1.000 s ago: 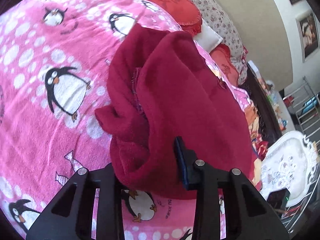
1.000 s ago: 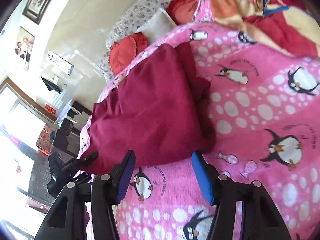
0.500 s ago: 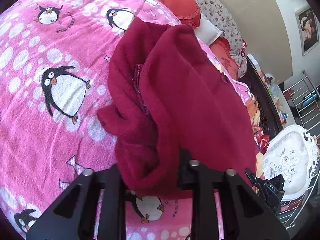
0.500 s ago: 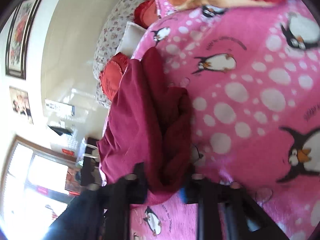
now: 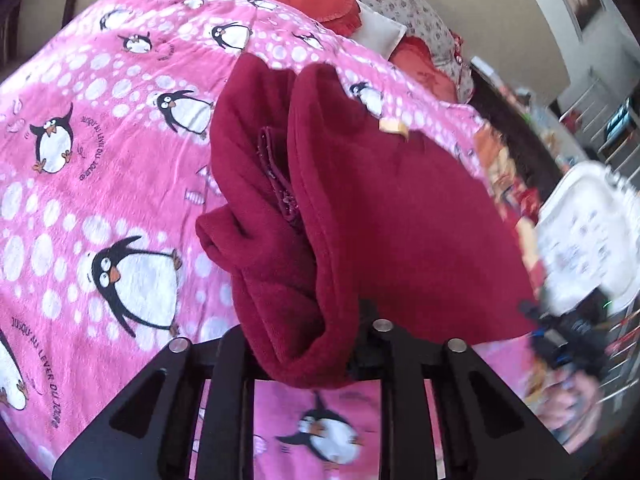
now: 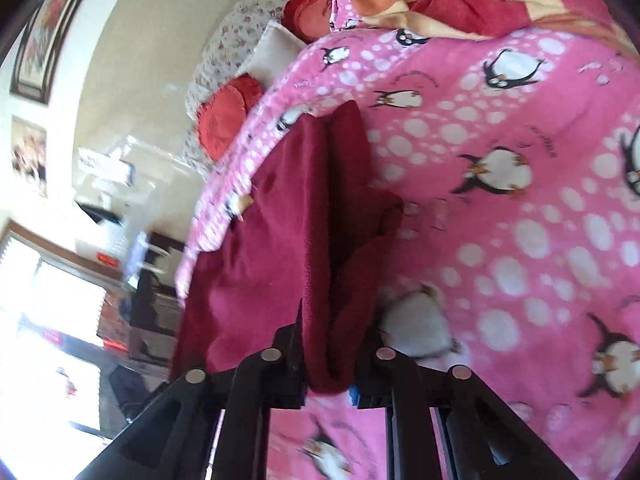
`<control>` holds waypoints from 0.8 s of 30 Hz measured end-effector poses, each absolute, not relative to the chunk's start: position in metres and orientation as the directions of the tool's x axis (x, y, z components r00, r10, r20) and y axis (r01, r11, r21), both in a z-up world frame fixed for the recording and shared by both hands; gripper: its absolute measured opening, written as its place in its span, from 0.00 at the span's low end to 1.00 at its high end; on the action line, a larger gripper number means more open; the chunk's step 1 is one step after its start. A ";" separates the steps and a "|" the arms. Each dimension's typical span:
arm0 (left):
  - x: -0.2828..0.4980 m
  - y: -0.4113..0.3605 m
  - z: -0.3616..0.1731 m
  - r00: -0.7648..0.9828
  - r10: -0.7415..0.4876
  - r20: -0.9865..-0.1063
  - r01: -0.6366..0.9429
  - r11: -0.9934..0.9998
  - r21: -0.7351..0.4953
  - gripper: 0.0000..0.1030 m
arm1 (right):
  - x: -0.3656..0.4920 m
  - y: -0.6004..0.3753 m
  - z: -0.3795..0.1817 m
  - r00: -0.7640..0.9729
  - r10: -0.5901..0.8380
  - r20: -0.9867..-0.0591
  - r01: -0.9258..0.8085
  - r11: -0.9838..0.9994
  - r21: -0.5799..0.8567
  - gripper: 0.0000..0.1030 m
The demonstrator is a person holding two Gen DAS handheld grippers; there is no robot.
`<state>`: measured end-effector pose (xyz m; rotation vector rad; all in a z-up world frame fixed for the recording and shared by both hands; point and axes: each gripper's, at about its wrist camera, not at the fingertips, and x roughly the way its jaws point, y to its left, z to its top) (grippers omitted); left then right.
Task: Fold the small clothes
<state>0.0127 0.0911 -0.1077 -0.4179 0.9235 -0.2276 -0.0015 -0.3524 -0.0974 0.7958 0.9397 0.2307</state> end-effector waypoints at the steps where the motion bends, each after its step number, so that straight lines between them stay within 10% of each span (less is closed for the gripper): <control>1: 0.014 0.090 -0.112 0.587 -0.353 -0.729 0.005 0.901 -0.433 0.25 | -0.004 -0.358 -0.096 0.599 0.468 -0.650 0.174 0.716 0.676 0.16; 10: 0.011 0.071 -0.122 0.619 -0.319 -0.718 0.039 0.925 -0.377 0.66 | 0.004 -0.301 -0.013 0.697 0.240 -0.676 -0.011 0.946 0.324 0.27; 24: 0.008 0.052 -0.126 0.669 -0.229 -0.707 0.051 0.963 -0.263 0.69 | 0.104 -0.124 -0.014 0.443 0.477 -0.759 -0.361 0.870 0.336 0.39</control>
